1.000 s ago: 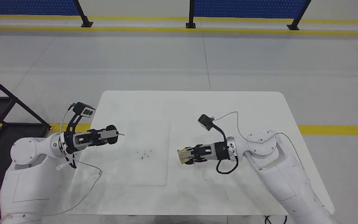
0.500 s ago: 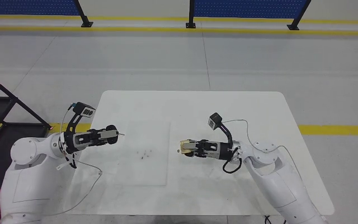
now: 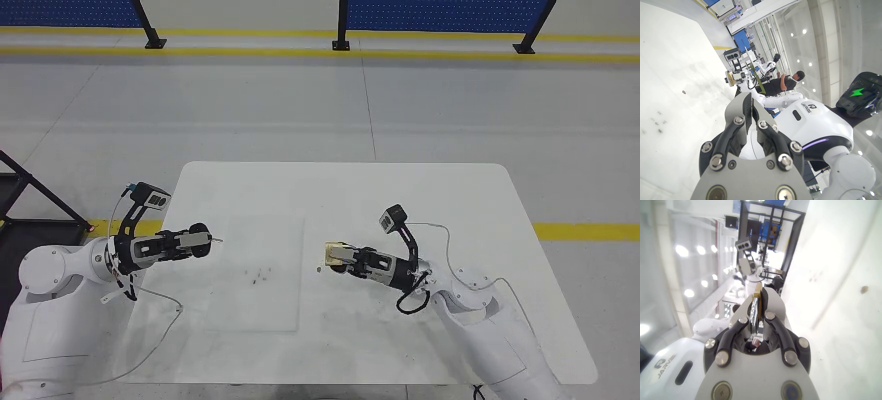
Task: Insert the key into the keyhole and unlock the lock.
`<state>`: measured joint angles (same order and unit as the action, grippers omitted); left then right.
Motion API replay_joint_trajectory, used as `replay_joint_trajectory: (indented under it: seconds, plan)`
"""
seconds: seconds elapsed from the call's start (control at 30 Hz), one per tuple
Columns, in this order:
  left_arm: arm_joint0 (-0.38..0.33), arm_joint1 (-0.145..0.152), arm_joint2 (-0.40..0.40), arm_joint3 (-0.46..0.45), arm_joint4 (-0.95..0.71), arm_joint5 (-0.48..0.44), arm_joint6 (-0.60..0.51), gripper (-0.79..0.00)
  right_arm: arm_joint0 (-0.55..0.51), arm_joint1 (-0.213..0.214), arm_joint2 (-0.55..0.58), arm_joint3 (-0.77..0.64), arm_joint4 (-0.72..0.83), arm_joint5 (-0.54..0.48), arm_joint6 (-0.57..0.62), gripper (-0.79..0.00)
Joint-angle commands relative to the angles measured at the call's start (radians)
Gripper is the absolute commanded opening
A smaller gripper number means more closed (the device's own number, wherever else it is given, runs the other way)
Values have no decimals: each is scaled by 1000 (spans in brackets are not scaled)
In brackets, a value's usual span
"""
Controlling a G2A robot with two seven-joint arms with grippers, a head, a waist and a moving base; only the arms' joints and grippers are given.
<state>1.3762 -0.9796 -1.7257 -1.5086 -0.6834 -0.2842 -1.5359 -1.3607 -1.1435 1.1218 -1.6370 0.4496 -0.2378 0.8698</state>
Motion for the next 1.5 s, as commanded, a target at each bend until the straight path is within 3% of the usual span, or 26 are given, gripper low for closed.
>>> replay_joint_trajectory:
  seconds: [0.0, 0.23, 0.7, 0.87, 1.1, 1.47]
  plan:
    - [0, 0, 0, 0, 0, 0, 0, -785, -16, -2, -3, 10, 29, -46, -10, -785]
    - [0, 0, 0, 0, 0, 0, 0, -785, -46, -1, 31, 53, 104, -158, 19, -785]
    - [0, 0, 0, 0, 0, 0, 0, -785, -46, -1, 31, 53, 104, -158, 19, -785]
    - [32, -14, 108, -55, 29, -6, 82, -785, -46, -1, 31, 53, 104, -158, 19, -785]
    - [-9, -32, 253, -56, 122, -48, 195, -785, -46, -1, 31, 53, 104, -158, 19, -785]
    - [-51, -50, 355, -32, 146, -119, 316, -785, -46, -1, 31, 53, 104, -158, 19, -785]
